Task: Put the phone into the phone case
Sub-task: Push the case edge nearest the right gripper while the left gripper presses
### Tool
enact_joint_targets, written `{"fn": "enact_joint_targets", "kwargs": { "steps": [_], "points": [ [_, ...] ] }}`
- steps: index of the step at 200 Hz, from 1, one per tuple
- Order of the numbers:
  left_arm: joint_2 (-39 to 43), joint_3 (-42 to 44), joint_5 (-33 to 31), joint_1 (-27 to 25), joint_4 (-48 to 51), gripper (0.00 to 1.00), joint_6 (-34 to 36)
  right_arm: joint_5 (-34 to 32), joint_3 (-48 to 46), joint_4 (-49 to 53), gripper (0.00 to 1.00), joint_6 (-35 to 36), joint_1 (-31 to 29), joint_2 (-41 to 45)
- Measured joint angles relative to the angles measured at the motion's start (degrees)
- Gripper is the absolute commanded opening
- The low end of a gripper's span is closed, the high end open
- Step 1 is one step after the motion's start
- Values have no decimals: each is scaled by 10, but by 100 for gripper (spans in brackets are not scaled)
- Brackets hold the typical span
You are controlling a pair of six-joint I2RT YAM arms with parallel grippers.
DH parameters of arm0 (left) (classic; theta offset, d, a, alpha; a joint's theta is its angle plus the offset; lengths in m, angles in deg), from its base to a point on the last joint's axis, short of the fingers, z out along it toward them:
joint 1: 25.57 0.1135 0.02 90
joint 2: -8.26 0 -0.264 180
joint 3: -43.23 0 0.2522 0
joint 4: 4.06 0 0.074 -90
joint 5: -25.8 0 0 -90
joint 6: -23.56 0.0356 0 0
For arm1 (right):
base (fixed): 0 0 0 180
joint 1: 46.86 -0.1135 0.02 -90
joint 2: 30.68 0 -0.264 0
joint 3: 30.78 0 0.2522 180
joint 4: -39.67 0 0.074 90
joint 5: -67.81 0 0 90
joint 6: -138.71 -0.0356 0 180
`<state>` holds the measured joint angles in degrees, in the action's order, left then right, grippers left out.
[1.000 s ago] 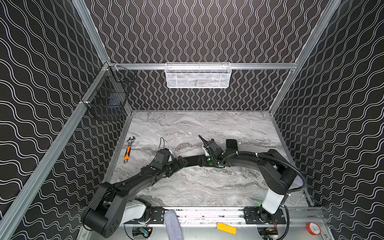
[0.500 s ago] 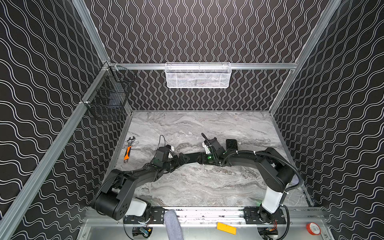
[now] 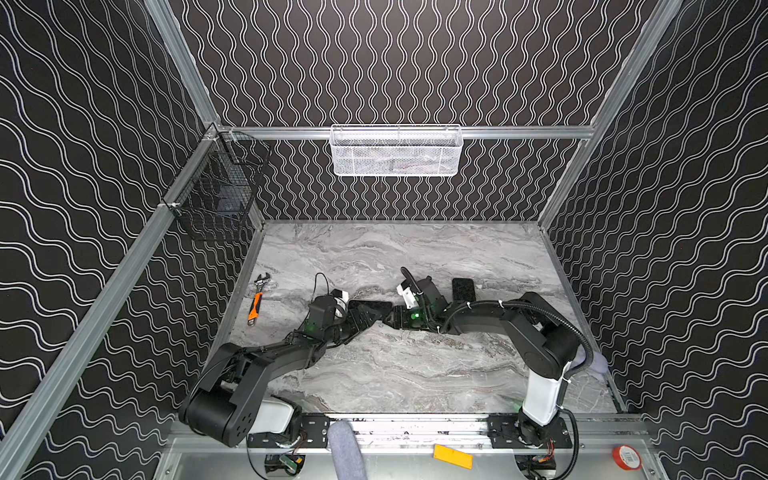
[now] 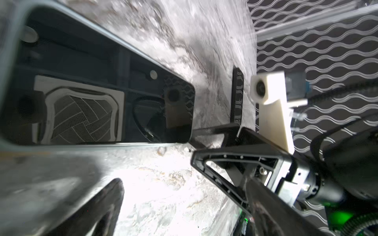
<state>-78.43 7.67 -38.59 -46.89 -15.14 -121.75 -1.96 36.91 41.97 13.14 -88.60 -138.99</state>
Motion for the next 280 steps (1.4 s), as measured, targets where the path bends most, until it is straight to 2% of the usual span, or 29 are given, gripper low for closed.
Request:
{"fn": "enact_joint_targets", "kwargs": {
  "steps": [27, 53, 75, 95, 122, 180, 228, 280],
  "points": [
    [64, -27, -47, 13, 113, 98, 15, -12, -7, 40, 62, -6, 10, 26],
    [117, -107, -121, 23, 266, 98, 61, -26, -3, 66, 65, -11, 10, 37],
    [95, -152, -162, 57, 332, 98, 102, -30, 1, 73, 66, -17, 10, 37],
    [36, -174, -163, 82, 359, 98, 124, -28, 10, 70, 67, -26, 12, 27],
    [-26, -186, -148, 92, 354, 98, 137, -7, 21, 45, 67, -41, 18, 8],
    [-70, -174, -96, 93, 302, 98, 137, 57, 19, -47, 66, -67, 24, -33],
    [-120, -172, -33, 94, 202, 99, 136, 83, -3, -115, 66, -89, 26, -43],
    [-117, -154, -25, 94, 165, 98, 134, 107, -24, -167, 66, -118, 38, -47]
  ]
}}
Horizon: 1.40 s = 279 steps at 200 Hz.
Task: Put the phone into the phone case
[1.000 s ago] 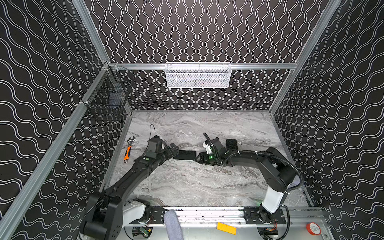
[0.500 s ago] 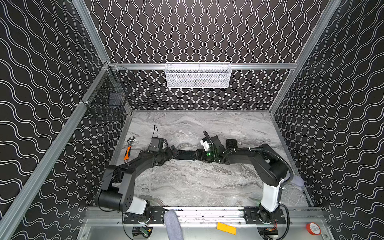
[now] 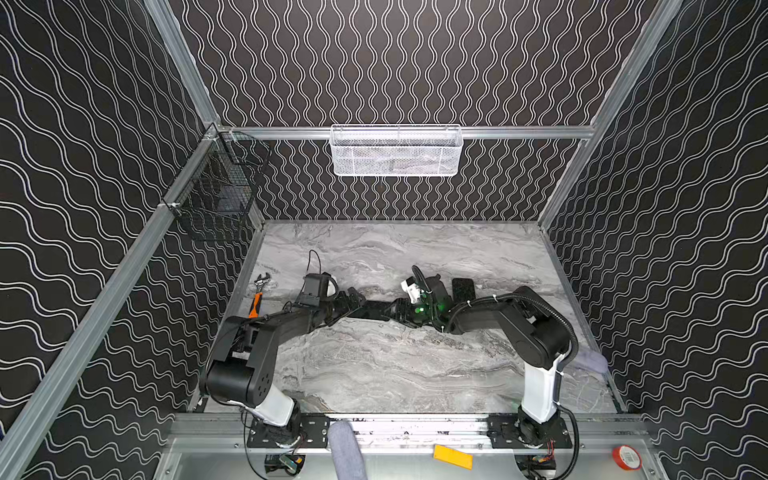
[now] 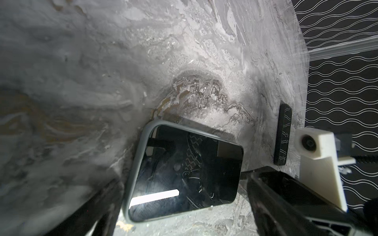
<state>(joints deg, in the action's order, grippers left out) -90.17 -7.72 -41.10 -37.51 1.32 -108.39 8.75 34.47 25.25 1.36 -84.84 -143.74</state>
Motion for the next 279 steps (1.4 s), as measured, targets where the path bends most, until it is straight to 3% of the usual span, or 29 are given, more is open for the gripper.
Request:
{"fn": "enact_joint_targets", "kwargs": {
  "steps": [98, 218, 279],
  "points": [
    [-10, 25, -6, -23, -78, 98, -13, -1, -18, 0, 61, -41, 6, 21],
    [-9, 38, -17, -33, -105, 98, -18, 6, -70, -111, 54, -97, 6, 34],
    [-12, 43, -34, -39, -121, 98, -18, -4, -78, -167, 45, -103, 7, 35]
  ]
}}
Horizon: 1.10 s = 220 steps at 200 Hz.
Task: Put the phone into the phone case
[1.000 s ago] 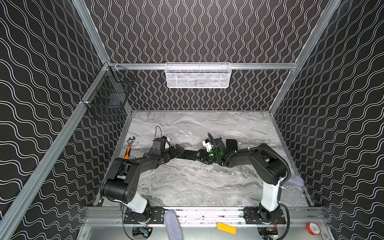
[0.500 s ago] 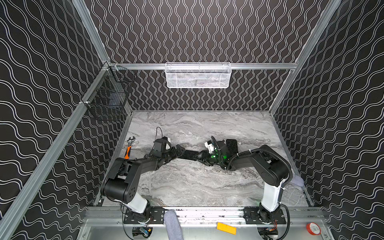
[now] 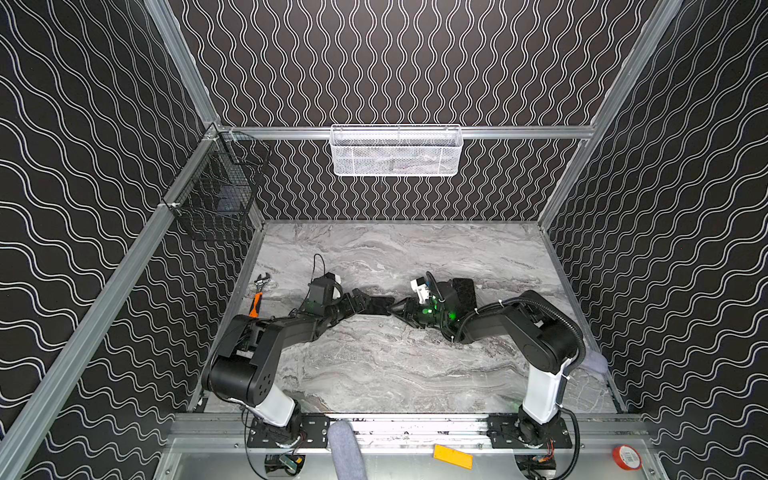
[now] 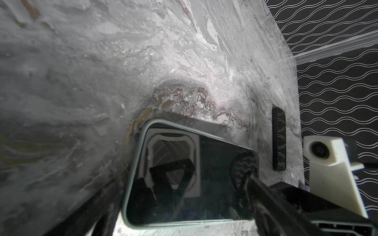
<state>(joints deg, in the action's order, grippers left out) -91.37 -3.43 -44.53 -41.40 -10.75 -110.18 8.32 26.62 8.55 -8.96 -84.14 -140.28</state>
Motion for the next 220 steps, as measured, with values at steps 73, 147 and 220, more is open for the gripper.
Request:
{"fn": "enact_joint_targets", "kwargs": {
  "steps": [73, 147, 220],
  "points": [
    [-2, 17, -12, -3, -42, 96, -17, -9, 9, -30, 40, -2, 3, 1],
    [-26, 30, -50, -20, -106, 95, -26, -34, 34, -72, 43, 6, 1, -11],
    [-43, 41, -71, -29, -161, 94, -44, -78, 62, -136, 46, 7, -3, -47]
  ]
}}
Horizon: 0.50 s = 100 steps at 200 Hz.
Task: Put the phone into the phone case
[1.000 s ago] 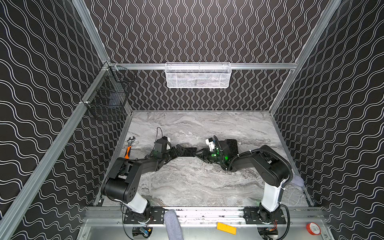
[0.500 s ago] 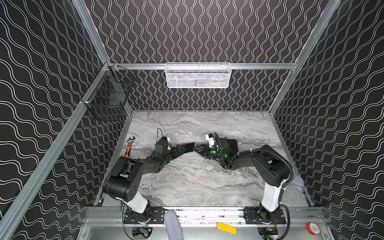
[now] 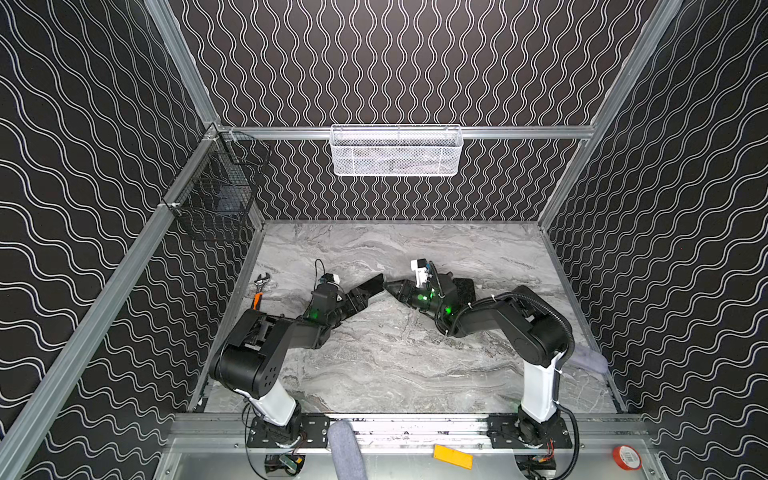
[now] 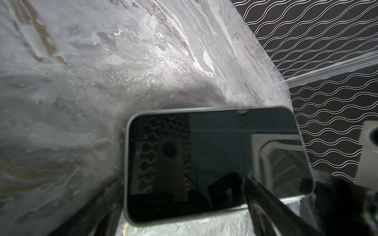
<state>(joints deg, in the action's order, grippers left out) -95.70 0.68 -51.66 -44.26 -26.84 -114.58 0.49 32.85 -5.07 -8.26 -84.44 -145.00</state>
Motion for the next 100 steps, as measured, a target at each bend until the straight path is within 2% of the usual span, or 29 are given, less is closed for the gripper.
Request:
{"fn": "enact_joint_targets", "kwargs": {
  "steps": [100],
  "points": [
    [-16, 8, -30, -17, -46, 94, -20, -55, 42, -65, 48, -18, -3, -59]
  ]
}}
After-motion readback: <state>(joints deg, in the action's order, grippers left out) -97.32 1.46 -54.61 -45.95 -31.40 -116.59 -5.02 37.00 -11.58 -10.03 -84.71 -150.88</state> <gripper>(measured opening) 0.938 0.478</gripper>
